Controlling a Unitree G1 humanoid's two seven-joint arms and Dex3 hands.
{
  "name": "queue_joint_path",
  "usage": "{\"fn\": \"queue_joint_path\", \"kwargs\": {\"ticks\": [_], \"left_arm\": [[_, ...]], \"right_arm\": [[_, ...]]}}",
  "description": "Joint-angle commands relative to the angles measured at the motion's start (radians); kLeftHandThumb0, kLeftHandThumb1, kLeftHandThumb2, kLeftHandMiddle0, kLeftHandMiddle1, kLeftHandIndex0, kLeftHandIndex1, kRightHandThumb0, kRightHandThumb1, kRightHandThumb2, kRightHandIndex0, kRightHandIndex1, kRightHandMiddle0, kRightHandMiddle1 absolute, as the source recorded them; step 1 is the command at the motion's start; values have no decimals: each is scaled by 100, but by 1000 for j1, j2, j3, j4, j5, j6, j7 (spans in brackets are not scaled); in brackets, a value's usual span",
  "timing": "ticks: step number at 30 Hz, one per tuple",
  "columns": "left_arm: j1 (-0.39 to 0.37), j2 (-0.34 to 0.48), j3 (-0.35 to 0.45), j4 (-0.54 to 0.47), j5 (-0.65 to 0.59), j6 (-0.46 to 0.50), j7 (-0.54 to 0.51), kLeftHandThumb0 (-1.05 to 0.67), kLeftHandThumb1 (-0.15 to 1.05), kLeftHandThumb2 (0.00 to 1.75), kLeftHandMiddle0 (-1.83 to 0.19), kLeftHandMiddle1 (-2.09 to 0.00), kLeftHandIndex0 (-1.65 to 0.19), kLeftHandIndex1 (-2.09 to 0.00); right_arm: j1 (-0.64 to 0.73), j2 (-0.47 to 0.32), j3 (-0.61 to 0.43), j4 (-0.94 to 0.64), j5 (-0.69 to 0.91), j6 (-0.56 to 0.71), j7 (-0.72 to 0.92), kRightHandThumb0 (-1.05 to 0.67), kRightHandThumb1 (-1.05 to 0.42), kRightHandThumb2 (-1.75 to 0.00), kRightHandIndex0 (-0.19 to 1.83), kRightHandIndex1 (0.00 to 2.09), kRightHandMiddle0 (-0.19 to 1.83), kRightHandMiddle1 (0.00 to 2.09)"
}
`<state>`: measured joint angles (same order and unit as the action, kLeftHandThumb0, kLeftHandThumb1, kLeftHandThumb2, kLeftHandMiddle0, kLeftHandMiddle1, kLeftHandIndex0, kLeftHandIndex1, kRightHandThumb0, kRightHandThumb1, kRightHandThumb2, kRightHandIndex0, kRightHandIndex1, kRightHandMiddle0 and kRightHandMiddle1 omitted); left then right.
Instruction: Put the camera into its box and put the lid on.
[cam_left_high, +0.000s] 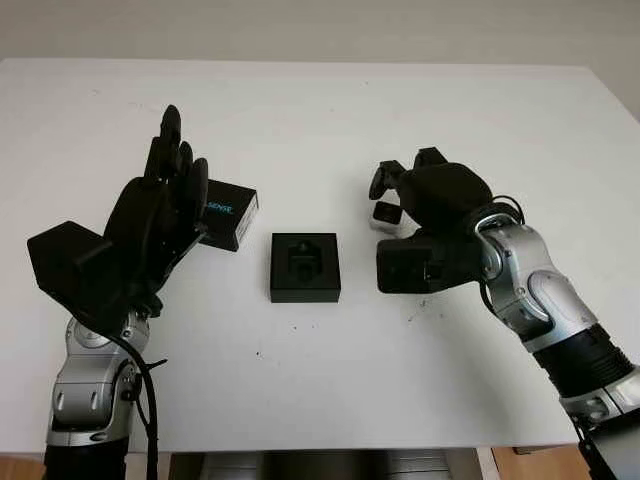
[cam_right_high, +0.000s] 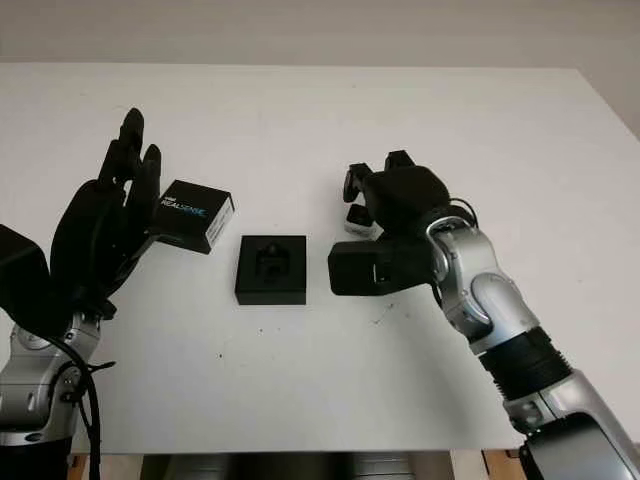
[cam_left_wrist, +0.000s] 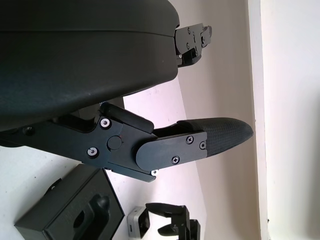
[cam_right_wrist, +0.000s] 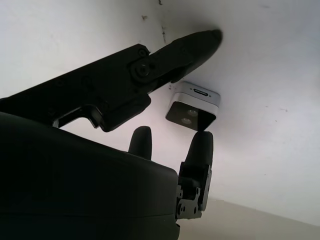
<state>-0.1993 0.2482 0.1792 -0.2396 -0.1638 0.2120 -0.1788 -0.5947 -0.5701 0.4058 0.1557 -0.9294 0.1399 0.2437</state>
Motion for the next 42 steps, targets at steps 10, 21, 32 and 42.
{"fn": "queue_joint_path", "kwargs": {"ticks": [10,21,32,42], "left_arm": [[10,3,1,0,3,-21,-3,-75,105,61,19,0,19,0],[17,3,-2,-8,9,-15,4,-73,105,61,19,0,19,0],[21,4,-4,-11,6,-15,-3,-73,105,62,19,0,19,0],[26,6,-3,-15,14,-19,3,-75,105,63,19,0,19,0]], "right_arm": [[-11,17,-15,84,-2,-7,-74,-68,-91,-5,-19,174,-17,148],[-39,33,-57,109,42,-24,-142,-65,-88,-5,-13,111,19,20],[-59,12,-129,47,167,-61,-52,-66,-88,-5,1,60,19,6],[-260,-116,-139,229,326,-293,208,-50,-82,-5,13,20,23,6]]}}
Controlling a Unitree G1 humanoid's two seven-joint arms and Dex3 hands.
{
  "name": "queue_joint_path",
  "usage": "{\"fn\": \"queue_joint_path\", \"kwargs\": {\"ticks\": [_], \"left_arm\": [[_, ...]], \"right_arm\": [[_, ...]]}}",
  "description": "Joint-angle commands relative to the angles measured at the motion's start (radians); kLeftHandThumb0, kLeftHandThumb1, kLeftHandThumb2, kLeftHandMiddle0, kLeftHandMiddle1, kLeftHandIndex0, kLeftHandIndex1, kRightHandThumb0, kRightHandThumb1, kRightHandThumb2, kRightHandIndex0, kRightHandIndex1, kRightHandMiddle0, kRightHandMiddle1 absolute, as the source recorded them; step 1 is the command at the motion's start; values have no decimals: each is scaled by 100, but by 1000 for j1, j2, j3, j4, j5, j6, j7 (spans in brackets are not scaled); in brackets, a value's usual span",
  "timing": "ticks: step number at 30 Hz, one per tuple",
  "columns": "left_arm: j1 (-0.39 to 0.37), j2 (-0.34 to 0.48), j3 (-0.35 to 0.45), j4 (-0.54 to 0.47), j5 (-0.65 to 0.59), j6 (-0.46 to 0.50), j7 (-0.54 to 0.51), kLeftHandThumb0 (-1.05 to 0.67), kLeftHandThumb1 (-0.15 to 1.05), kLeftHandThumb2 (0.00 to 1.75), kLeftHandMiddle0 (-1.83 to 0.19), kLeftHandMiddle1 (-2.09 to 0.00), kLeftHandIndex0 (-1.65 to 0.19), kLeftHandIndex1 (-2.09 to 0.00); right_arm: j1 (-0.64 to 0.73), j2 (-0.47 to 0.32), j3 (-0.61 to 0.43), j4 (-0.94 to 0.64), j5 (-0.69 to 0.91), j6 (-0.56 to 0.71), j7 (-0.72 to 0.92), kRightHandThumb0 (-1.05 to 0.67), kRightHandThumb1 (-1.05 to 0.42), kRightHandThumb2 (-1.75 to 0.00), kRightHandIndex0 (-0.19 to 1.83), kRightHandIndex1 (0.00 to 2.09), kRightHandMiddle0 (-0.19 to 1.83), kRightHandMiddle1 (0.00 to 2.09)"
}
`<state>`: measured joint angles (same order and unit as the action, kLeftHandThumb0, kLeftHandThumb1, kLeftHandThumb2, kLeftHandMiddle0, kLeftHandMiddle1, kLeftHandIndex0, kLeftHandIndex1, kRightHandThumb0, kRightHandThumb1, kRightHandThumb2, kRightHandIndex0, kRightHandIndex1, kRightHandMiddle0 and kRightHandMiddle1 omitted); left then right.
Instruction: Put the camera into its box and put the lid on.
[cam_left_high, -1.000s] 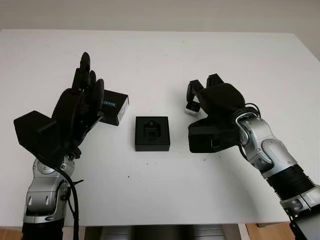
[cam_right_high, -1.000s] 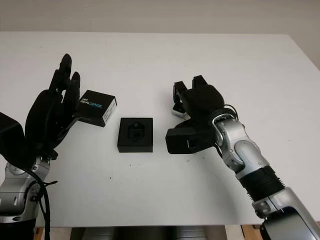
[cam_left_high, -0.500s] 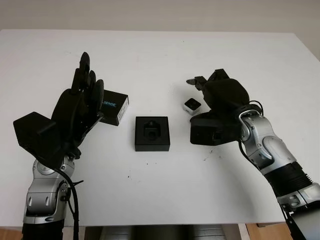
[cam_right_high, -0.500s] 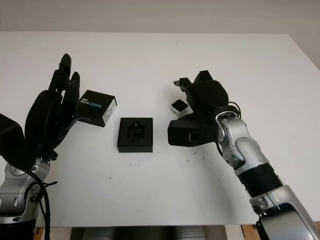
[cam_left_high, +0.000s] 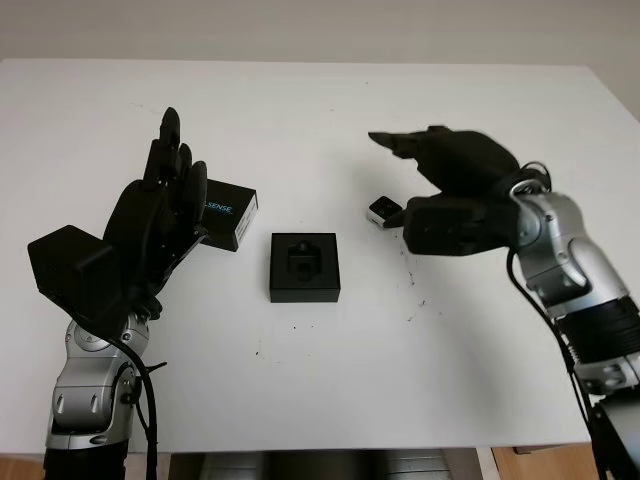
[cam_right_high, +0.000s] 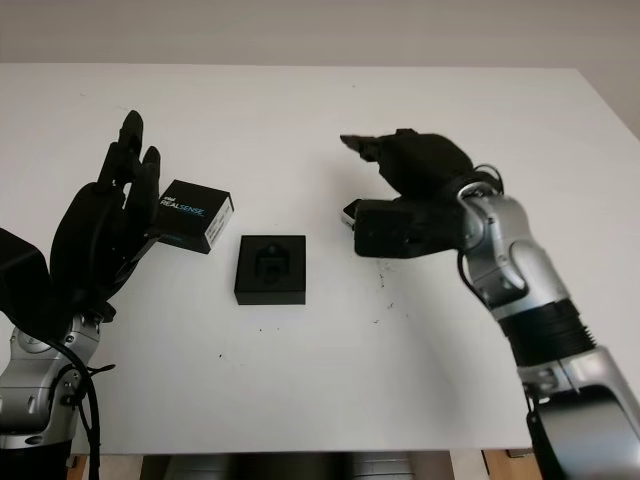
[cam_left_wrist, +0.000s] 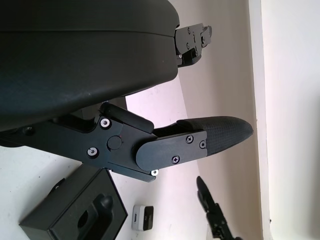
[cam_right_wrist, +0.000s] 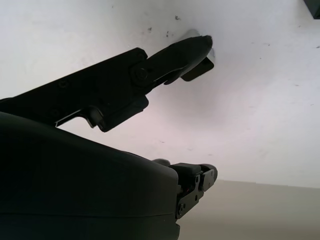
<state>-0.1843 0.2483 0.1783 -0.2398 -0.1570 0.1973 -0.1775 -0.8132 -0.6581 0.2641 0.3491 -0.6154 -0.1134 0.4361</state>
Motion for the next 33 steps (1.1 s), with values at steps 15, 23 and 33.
{"fn": "queue_joint_path", "kwargs": {"ticks": [15,23,33], "left_arm": [[24,0,-9,-32,21,1,9,-76,105,65,19,0,19,0],[33,0,-11,-38,20,6,7,-77,105,65,19,0,19,0],[39,2,-10,-43,20,11,7,-76,105,66,19,0,19,0]], "right_arm": [[-259,-103,133,395,-136,-469,-77,-42,-78,-5,29,17,34,9],[-277,-95,191,489,-225,-527,-208,-39,-79,-6,39,16,39,9],[-295,-57,234,592,-253,-536,-324,-40,-83,-6,41,13,42,8]]}}
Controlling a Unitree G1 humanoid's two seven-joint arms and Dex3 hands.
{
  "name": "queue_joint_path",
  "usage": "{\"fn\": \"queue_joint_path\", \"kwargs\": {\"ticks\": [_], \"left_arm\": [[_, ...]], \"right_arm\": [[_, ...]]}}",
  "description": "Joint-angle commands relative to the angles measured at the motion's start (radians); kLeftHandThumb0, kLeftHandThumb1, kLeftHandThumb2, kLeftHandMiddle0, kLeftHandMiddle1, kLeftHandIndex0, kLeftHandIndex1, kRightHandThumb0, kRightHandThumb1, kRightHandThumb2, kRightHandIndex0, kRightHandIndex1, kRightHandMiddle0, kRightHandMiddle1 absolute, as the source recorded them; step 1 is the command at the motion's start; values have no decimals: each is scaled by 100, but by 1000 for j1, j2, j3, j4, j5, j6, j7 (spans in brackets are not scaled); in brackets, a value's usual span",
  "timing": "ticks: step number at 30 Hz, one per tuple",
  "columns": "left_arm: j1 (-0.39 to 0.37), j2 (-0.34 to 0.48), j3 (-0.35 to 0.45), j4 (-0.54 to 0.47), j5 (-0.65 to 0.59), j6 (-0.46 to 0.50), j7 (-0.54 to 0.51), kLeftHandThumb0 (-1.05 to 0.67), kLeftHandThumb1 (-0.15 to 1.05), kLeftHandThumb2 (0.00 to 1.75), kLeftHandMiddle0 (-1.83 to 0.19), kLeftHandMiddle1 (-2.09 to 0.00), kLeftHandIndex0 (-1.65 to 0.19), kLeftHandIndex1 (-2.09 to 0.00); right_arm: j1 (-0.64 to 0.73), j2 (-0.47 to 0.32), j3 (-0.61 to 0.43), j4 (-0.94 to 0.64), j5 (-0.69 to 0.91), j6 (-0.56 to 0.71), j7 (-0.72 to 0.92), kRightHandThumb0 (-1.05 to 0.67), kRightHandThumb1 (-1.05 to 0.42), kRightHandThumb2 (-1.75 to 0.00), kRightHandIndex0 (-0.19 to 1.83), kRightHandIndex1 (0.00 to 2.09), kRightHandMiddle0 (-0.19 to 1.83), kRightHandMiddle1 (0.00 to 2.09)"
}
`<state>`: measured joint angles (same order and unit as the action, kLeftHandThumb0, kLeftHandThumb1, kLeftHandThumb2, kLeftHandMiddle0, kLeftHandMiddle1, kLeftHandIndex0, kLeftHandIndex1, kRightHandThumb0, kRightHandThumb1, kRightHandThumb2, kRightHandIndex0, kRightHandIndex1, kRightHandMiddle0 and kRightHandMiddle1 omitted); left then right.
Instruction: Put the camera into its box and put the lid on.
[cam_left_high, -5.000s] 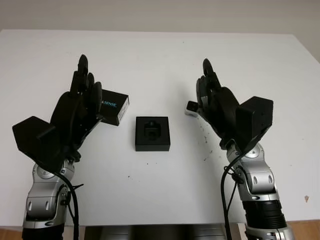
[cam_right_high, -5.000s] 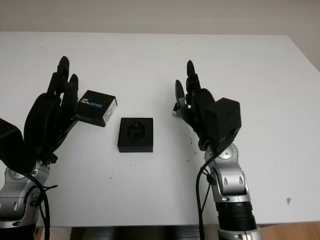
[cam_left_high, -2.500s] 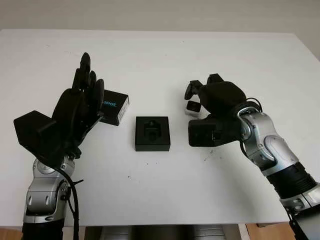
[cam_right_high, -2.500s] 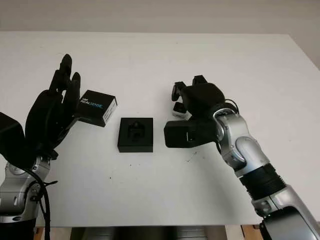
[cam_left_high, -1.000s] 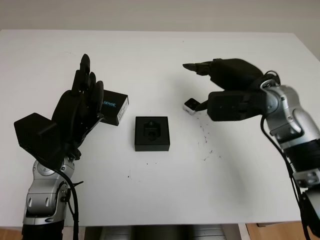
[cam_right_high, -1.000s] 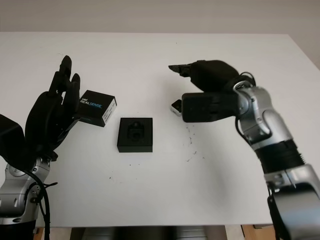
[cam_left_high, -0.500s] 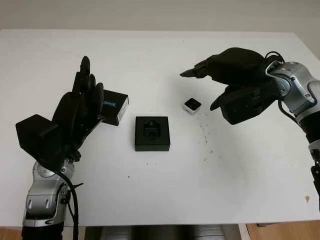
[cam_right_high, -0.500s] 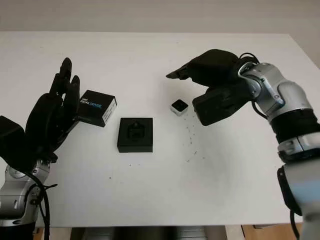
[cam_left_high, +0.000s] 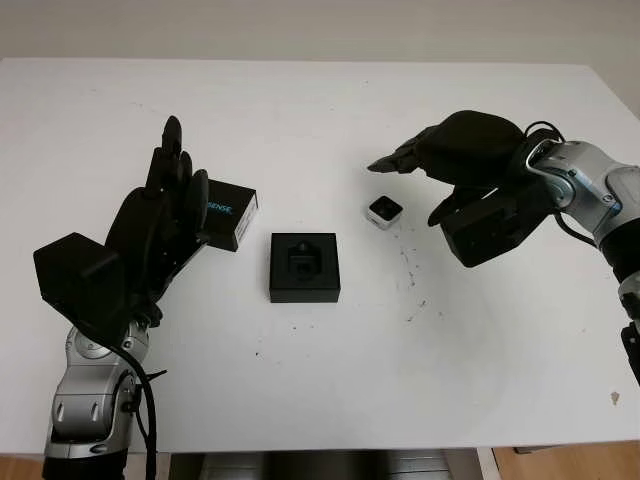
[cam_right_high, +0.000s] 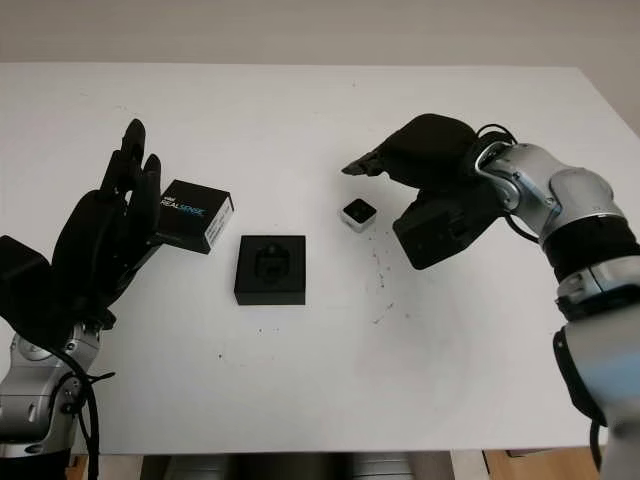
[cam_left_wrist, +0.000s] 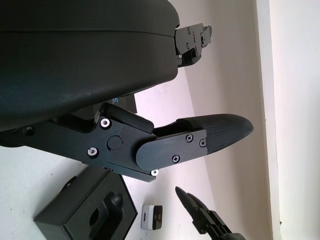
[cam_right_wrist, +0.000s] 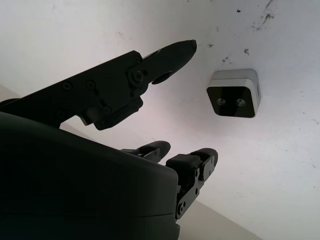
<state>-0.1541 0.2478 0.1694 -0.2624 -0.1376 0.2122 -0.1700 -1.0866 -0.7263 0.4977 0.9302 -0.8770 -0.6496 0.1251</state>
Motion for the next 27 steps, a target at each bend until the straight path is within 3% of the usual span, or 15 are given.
{"fn": "queue_joint_path", "kwargs": {"ticks": [1,27], "left_arm": [[10,2,-2,-20,1,-6,0,-76,105,66,19,0,19,0],[13,4,5,-29,2,4,2,-79,105,66,19,0,19,0]], "right_arm": [[-22,17,-2,22,14,3,-20,-39,-82,-6,42,13,43,8],[-37,106,21,141,61,32,-70,-42,-84,-5,47,11,48,8]]}}
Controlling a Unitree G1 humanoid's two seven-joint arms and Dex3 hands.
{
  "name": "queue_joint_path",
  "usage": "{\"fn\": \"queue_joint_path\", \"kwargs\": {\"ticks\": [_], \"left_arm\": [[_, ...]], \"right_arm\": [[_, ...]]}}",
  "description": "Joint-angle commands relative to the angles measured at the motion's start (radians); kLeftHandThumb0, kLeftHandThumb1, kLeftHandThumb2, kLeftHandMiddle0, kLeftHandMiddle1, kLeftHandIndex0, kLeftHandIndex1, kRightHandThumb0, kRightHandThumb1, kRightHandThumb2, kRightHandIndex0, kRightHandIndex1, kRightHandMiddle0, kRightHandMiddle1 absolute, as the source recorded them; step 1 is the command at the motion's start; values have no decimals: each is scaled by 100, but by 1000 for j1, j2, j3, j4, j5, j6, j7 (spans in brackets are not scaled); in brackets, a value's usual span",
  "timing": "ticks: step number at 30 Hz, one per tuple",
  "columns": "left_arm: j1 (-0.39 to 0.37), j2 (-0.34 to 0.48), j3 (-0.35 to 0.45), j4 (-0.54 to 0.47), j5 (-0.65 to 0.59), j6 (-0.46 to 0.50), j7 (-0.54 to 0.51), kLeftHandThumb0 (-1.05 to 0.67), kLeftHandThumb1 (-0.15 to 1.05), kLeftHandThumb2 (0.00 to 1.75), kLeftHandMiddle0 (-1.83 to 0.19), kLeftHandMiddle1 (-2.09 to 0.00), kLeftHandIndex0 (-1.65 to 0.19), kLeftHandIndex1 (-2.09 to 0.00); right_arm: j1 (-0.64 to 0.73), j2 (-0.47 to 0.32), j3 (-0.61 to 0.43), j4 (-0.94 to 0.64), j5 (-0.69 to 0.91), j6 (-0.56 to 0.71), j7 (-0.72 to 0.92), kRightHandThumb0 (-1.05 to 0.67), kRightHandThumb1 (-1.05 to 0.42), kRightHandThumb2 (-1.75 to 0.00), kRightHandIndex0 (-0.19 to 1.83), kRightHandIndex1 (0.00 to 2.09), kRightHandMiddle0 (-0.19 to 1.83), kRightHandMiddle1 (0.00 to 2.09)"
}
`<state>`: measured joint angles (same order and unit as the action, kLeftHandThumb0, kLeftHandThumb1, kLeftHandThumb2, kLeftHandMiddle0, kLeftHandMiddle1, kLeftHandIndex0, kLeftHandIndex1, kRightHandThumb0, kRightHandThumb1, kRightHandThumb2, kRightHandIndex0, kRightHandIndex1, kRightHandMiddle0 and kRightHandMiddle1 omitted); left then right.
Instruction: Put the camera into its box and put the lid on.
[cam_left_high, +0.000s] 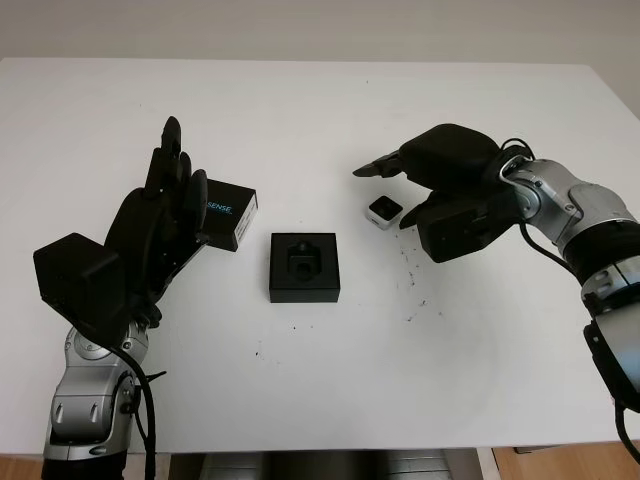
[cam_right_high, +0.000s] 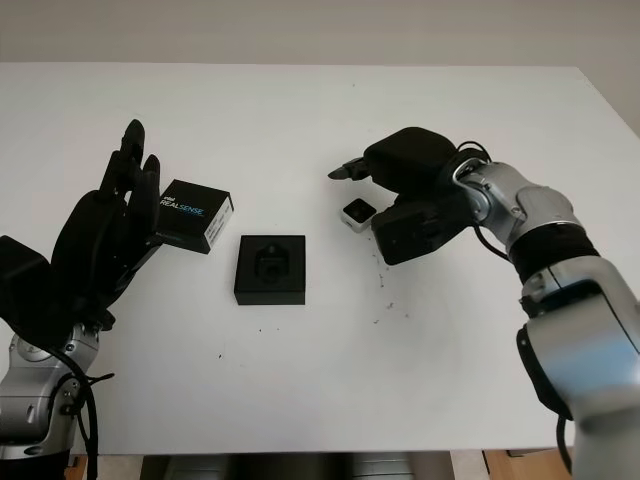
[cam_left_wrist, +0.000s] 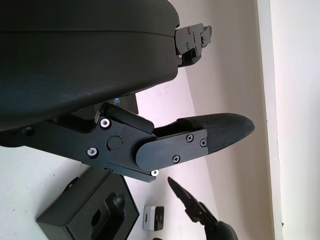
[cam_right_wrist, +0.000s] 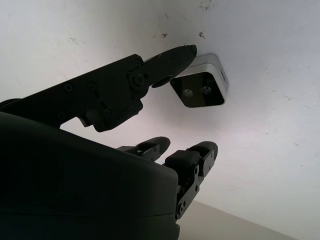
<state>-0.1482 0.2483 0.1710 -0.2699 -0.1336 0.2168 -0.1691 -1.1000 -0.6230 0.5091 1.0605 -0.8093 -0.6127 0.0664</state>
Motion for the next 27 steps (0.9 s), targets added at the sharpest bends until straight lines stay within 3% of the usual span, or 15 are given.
{"fn": "queue_joint_path", "kwargs": {"ticks": [1,27], "left_arm": [[7,4,3,-21,-2,0,1,-79,105,66,19,0,19,0],[14,17,11,-28,-9,1,-13,-80,105,66,19,0,19,0]], "right_arm": [[-24,4,13,16,-9,-7,-18,-42,-84,-5,48,11,48,8],[-19,28,80,81,-42,-11,-127,-37,-83,-6,58,13,60,11]]}}
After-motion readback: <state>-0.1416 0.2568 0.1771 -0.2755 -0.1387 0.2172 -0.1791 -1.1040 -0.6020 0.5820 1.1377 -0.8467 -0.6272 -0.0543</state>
